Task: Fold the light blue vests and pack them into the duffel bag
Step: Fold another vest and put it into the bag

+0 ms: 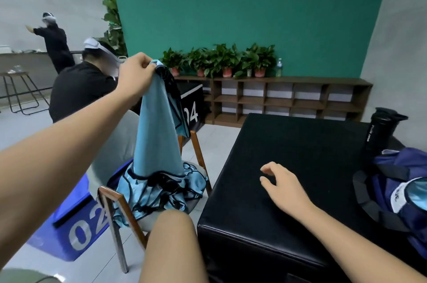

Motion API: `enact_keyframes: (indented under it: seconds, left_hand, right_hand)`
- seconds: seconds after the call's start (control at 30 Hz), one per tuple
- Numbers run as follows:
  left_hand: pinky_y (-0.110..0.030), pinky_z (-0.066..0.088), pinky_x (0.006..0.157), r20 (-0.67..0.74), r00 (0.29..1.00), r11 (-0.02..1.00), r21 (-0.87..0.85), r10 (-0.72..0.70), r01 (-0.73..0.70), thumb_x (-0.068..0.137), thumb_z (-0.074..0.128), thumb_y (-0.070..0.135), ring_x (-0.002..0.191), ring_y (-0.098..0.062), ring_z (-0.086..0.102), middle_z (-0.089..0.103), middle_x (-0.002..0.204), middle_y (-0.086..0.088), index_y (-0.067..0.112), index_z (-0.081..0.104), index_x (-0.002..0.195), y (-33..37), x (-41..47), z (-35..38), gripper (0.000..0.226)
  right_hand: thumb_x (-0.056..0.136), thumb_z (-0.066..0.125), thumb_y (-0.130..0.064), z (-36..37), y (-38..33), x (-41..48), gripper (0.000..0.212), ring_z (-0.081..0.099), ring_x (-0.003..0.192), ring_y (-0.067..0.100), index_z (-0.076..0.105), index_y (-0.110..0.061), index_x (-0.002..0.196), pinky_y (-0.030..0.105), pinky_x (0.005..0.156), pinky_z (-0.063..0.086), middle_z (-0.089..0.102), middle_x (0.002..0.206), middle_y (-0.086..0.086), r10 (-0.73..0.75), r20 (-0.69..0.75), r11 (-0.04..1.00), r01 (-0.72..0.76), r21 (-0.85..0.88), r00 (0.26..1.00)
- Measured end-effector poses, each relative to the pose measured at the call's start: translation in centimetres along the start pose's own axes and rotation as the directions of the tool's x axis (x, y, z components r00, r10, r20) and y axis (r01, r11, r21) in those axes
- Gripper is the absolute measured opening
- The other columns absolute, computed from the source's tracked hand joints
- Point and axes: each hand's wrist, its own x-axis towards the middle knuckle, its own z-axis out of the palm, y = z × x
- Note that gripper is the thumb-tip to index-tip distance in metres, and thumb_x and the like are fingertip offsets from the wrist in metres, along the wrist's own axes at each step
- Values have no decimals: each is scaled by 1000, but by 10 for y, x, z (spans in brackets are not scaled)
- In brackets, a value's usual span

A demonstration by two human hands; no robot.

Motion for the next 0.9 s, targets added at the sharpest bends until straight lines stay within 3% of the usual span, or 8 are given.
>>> enact_keyframes:
  seconds: [0.23, 0.33, 0.5, 0.6, 0.67, 0.73, 0.8, 0.9]
  left_hand:
    - [-39, 52, 87, 26, 989, 980, -141, 148, -143, 100, 59, 30, 96, -22, 64, 71, 97, 0, 18, 72, 99, 102, -8, -31, 18]
    - [-38, 54, 83, 43, 980, 960, -216, 195, -181, 99, 58, 29, 91, -18, 62, 74, 100, -3, 19, 73, 99, 138, -19, -45, 18]
    - [-29, 40, 61, 117, 962, 917, -349, 245, -191, 99, 62, 26, 66, -9, 50, 69, 87, 3, 19, 74, 96, 180, -42, -61, 14]
    - [-24, 42, 58, 168, 951, 898, -404, 259, -174, 98, 65, 23, 64, -5, 53, 70, 84, 5, 18, 74, 94, 190, -55, -63, 11]
    - [-25, 49, 70, 193, 945, 888, -431, 263, -160, 95, 66, 23, 73, -4, 60, 74, 87, 4, 19, 74, 92, 191, -61, -63, 9]
    - [-32, 51, 80, 212, 947, 893, -431, 241, -131, 93, 67, 24, 83, -10, 63, 78, 95, 0, 20, 75, 91, 186, -64, -60, 9]
    - [-33, 48, 80, 223, 953, 911, -400, 206, -103, 95, 68, 22, 84, -11, 61, 78, 96, -2, 18, 75, 92, 179, -67, -55, 9]
    - [-33, 50, 78, 265, 953, 936, -350, 144, -44, 96, 67, 19, 78, -12, 60, 74, 88, 2, 19, 75, 88, 165, -74, -43, 10]
  right_hand:
    - [100, 71, -35, -65, -73, -3, 18, 62, 107, -3, 64, -31, 116, 19, 92, 48, 67, 112, -19, -24, -97, 976, 45, 214, 995]
    - [98, 73, -38, -83, -91, -9, 29, 62, 108, 2, 61, -28, 123, 22, 92, 48, 65, 114, -15, 12, -94, 964, 14, 266, 996]
    - [91, 80, -46, -104, -110, -16, 51, 58, 111, 2, 53, -30, 131, 26, 90, 48, 59, 122, -17, 36, -124, 944, 7, 330, 992]
    - [92, 79, -39, -112, -109, -17, 32, 64, 103, 3, 62, -33, 117, 26, 84, 52, 67, 115, -16, 34, -190, 945, 31, 326, 981]
    - [97, 72, -24, -122, -106, -19, 9, 65, 87, 9, 65, -30, 100, 20, 69, 49, 70, 100, -9, 57, -255, 949, 26, 313, 965]
    - [97, 65, -16, -138, -104, -22, 12, 59, 70, 12, 64, -24, 88, 18, 54, 41, 68, 85, -4, 64, -307, 961, 24, 275, 949]
    - [95, 65, -17, -159, -104, -22, 12, 60, 70, 12, 66, -23, 84, 23, 56, 44, 69, 83, -5, 64, -342, 968, 25, 250, 937]
    - [89, 69, -19, -194, -105, -18, 9, 66, 81, 10, 69, -23, 81, 31, 72, 51, 74, 85, -8, 54, -391, 963, 56, 265, 919]
